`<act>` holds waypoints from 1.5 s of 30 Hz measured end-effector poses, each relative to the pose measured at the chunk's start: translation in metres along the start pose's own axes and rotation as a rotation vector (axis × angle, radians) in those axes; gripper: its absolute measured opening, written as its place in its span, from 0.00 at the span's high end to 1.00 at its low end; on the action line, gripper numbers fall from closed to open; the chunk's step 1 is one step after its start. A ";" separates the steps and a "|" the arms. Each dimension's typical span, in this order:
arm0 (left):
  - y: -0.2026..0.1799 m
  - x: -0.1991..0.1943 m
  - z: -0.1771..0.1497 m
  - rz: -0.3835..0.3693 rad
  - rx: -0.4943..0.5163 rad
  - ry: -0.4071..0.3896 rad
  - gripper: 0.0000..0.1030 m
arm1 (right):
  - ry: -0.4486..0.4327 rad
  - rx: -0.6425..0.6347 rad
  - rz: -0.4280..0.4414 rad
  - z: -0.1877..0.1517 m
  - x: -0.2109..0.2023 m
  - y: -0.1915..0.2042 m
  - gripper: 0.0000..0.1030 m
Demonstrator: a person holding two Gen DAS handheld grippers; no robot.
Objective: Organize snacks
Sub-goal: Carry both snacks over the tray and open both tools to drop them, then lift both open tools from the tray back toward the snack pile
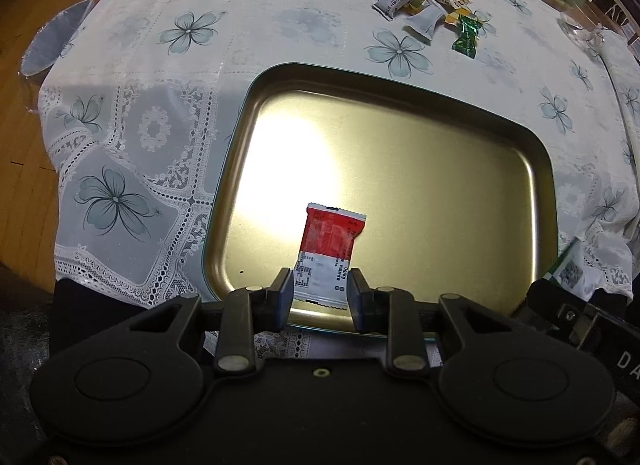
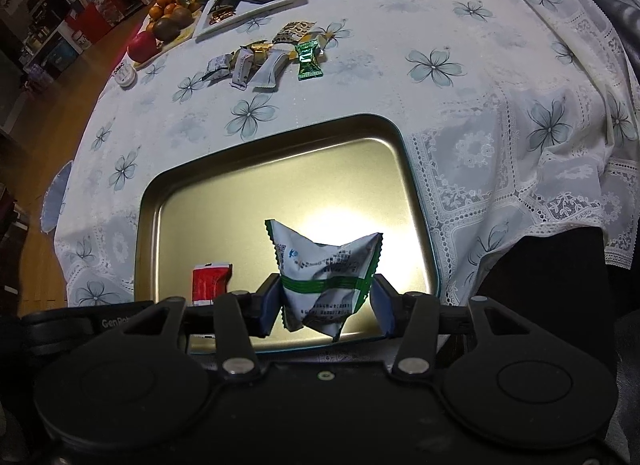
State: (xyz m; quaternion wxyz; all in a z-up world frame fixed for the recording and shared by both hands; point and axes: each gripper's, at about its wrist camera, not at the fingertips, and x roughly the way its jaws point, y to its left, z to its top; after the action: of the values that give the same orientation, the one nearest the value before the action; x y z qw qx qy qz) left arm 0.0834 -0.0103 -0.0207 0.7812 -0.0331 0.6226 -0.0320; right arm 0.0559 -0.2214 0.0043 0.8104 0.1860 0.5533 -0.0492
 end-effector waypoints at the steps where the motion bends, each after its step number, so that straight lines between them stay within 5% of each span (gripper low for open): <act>1: 0.000 0.000 -0.001 0.007 0.002 -0.001 0.64 | 0.004 0.004 0.001 0.000 0.001 0.000 0.47; 36: -0.006 0.002 -0.014 0.100 0.053 -0.039 0.58 | 0.129 -0.074 -0.026 -0.004 0.027 0.010 0.44; 45: -0.003 -0.003 -0.009 0.122 0.034 -0.102 0.57 | 0.067 -0.122 -0.074 0.002 0.025 0.020 0.35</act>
State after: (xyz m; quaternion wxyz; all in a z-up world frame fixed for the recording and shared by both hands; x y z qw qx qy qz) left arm 0.0742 -0.0127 -0.0200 0.8130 0.0167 0.5820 0.0067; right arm 0.0736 -0.2003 -0.0132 0.7989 0.1173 0.5886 -0.0390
